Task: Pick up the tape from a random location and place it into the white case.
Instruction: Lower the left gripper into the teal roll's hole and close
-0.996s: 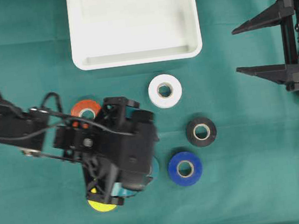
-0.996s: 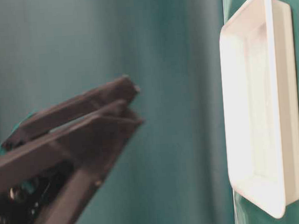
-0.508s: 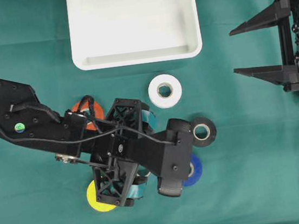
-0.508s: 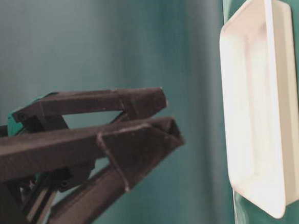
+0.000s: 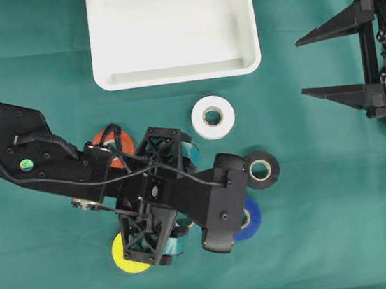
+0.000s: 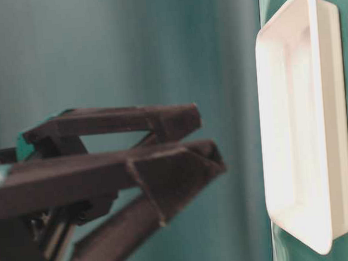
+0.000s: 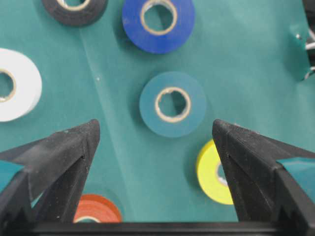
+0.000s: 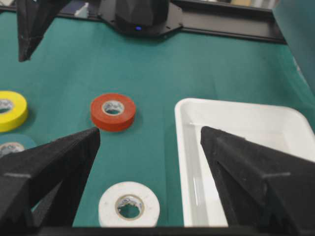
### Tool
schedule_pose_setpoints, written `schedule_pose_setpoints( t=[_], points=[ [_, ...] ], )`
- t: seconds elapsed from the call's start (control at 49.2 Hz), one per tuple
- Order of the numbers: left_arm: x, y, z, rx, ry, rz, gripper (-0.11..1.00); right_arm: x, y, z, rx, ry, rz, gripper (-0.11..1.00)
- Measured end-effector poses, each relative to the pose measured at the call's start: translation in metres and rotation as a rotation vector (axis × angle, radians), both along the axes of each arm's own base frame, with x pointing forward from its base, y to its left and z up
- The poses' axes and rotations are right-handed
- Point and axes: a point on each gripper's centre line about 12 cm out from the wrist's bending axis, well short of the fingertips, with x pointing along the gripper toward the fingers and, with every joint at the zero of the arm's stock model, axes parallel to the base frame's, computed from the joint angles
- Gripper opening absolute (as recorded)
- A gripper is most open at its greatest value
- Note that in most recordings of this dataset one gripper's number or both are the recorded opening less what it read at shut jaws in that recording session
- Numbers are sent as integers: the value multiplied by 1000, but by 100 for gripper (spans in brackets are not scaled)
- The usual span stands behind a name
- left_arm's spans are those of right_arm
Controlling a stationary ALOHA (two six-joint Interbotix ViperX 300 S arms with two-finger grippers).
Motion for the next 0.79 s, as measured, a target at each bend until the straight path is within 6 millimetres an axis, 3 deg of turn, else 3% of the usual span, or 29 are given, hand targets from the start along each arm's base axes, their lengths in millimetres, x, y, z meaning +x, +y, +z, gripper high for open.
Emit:
schedule_pose_setpoints(
  t=[0.285,0.793],
  points=[
    [1,0,-14,-1,-16,-5,99,0,0,1,0,-2,0,91],
    [6,2,-102,-2,-20,1,99,0,0,5,-8,37,2,91]
  ],
)
